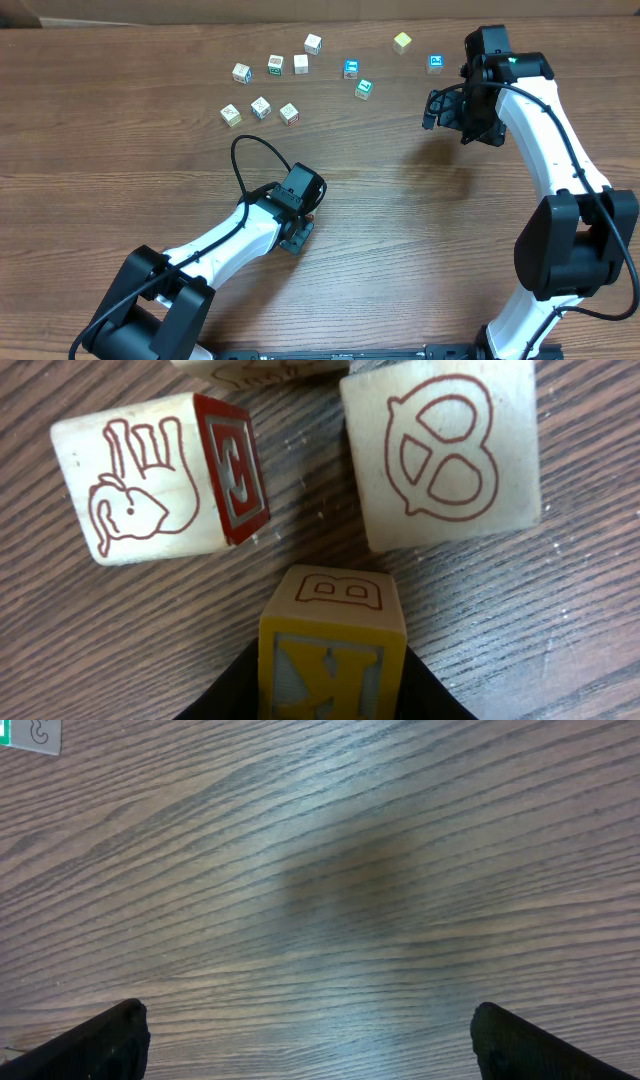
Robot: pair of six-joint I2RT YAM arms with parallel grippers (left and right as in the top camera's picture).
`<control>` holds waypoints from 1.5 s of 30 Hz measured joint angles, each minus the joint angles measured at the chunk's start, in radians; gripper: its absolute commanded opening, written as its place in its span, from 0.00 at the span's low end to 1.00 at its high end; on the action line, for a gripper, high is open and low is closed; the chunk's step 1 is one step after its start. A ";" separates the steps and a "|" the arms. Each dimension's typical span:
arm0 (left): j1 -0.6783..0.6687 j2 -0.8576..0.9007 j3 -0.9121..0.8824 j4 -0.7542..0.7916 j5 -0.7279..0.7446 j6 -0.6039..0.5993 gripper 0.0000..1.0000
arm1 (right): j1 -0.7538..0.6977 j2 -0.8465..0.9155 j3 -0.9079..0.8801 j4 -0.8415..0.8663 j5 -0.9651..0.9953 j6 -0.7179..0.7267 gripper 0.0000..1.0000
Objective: Form a circle
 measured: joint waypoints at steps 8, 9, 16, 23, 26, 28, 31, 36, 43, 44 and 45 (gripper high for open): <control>0.006 -0.003 0.004 0.000 -0.011 -0.034 0.75 | 0.000 0.000 0.000 0.000 0.000 0.000 1.00; 0.006 -0.005 0.004 -0.003 -0.011 -0.034 0.75 | 0.000 0.000 0.000 0.000 0.000 0.000 1.00; 0.006 -0.072 0.003 -0.048 0.001 -0.045 0.70 | 0.000 0.000 0.000 0.000 0.000 0.000 1.00; 0.006 -0.199 0.003 -0.060 0.031 -0.067 0.65 | 0.000 0.000 0.000 -0.001 0.000 0.000 1.00; 0.006 -0.201 0.003 -0.065 0.032 -0.066 0.64 | 0.000 0.000 0.000 0.000 0.000 0.001 1.00; 0.006 -0.197 0.003 -0.065 0.034 -0.066 0.63 | 0.000 0.000 0.000 -0.001 0.000 0.000 1.00; 0.006 -0.162 0.003 -0.060 0.035 -0.066 0.59 | 0.000 0.000 0.000 -0.001 0.000 0.000 1.00; 0.006 -0.068 0.003 -0.017 0.038 -0.053 0.37 | 0.000 0.000 0.000 0.000 0.000 0.000 1.00; 0.006 -0.042 0.003 -0.006 0.038 -0.044 0.36 | 0.000 0.000 0.000 0.000 0.000 0.000 1.00; 0.006 -0.042 0.003 -0.006 0.038 -0.044 0.35 | 0.000 0.000 0.000 0.000 0.000 0.000 1.00; 0.006 -0.042 0.003 -0.006 0.038 -0.044 0.35 | 0.000 0.000 0.000 -0.001 0.000 0.000 1.00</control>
